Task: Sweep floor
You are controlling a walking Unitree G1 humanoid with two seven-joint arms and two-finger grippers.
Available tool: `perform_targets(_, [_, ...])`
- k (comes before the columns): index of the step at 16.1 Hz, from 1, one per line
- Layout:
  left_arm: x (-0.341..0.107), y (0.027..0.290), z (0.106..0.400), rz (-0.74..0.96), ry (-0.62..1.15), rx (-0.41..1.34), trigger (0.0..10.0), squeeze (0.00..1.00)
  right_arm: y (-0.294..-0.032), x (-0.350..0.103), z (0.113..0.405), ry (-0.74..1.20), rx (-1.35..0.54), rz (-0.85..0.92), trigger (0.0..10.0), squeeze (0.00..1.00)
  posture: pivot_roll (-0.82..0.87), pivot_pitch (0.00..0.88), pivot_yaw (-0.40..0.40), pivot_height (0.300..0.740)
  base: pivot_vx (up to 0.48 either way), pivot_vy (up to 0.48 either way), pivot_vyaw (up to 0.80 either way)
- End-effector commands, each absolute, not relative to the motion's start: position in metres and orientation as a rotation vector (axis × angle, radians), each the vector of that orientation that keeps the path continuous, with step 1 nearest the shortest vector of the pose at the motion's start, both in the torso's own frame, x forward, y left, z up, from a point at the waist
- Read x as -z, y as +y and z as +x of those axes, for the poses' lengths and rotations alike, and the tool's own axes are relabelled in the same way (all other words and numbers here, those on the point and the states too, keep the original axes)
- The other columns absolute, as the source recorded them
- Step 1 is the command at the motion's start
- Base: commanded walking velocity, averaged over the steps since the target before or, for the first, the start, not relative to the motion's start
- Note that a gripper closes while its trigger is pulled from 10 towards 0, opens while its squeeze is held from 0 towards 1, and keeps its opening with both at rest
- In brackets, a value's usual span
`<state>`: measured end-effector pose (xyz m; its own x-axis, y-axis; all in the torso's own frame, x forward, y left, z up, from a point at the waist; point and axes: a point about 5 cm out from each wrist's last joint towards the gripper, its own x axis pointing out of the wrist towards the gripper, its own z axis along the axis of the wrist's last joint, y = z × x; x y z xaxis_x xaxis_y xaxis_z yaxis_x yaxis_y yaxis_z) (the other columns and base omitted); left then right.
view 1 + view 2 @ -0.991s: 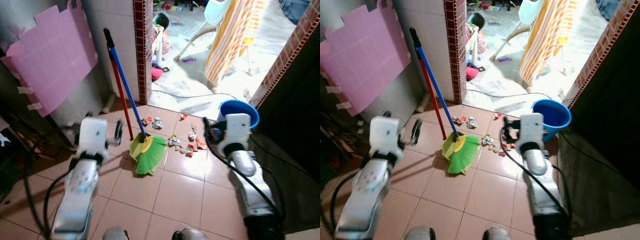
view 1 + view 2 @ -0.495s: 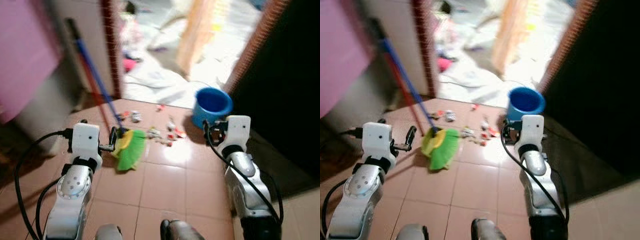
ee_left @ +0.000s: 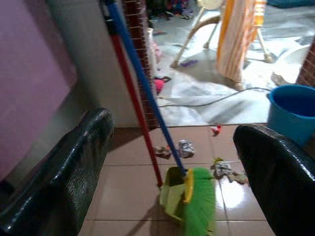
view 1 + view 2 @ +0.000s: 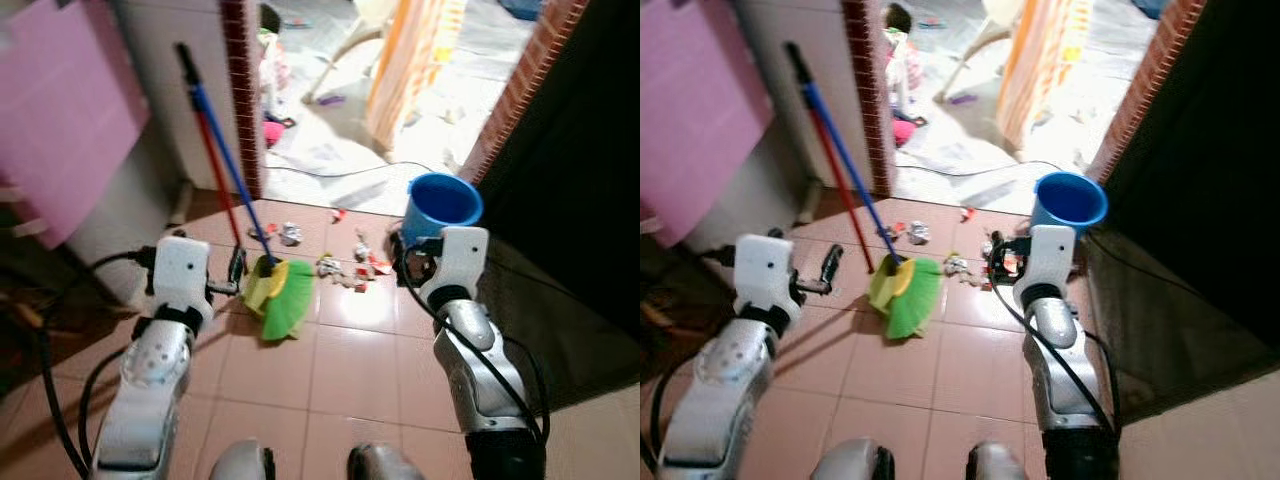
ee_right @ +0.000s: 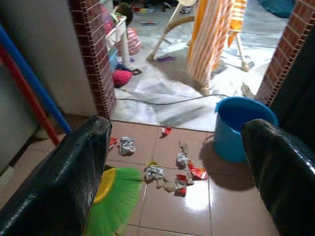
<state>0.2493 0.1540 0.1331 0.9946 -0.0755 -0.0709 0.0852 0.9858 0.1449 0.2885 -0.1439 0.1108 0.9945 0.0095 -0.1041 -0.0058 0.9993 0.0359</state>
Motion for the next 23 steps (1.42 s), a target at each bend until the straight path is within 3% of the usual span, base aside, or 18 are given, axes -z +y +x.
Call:
perform_targets(1, [-0.137, 0.149, 0.251, 0.144, 0.063, 0.088, 10.0, 0.00, -0.152, -0.110, 0.288, 0.112, 0.013, 0.027, 10.0, 0.00, 0.06, 0.125, -0.010, 0.740, 0.000, 0.000, 0.00])
perform_targets(10, [-0.159, 0.142, 0.260, 0.164, -0.035, 0.084, 10.0, 0.00, -0.148, -0.116, 0.291, 0.078, -0.031, 0.014, 10.0, 0.00, 0.06, 0.128, -0.004, 0.740, 0.000, 0.000, 0.00])
perform_targets(14, [-0.153, 0.140, 0.260, 0.164, -0.011, 0.071, 10.0, 0.00, -0.139, -0.120, 0.292, 0.064, -0.086, 0.030, 10.0, 0.00, 0.06, 0.132, -0.011, 0.740, 0.000, 0.000, 0.80])
perform_targets(18, [-0.128, 0.145, 0.241, 0.170, 0.081, 0.031, 10.0, 0.00, -0.147, -0.123, 0.291, 0.049, -0.086, 0.035, 10.0, 0.00, 0.05, 0.133, -0.024, 0.740, 0.000, 0.000, 0.79])
perform_targets(19, [-0.124, 0.149, 0.235, 0.167, 0.102, 0.014, 10.0, 0.00, -0.154, -0.120, 0.288, 0.053, -0.066, 0.041, 10.0, 0.58, 0.05, 0.133, -0.028, 0.740, 0.000, 0.000, 0.72])
perform_targets(20, [-0.121, 0.151, 0.231, 0.168, 0.112, 0.000, 10.0, 0.80, -0.158, -0.118, 0.286, 0.058, -0.059, 0.048, 10.0, 1.00, 0.05, 0.133, -0.032, 0.740, 0.000, 0.000, 0.00])
perform_targets(21, [-0.120, 0.155, 0.229, 0.159, 0.124, -0.029, 10.0, 1.00, -0.163, -0.113, 0.281, 0.074, -0.051, 0.063, 10.0, 1.00, 0.06, 0.133, -0.034, 0.740, 0.000, 0.000, 0.00])
perform_targets(23, [-0.121, 0.163, 0.225, 0.158, 0.132, -0.074, 10.0, 1.00, -0.161, -0.109, 0.274, 0.093, -0.090, 0.060, 10.0, 1.00, 0.05, 0.133, -0.037, 0.740, 0.000, 0.000, 0.00])
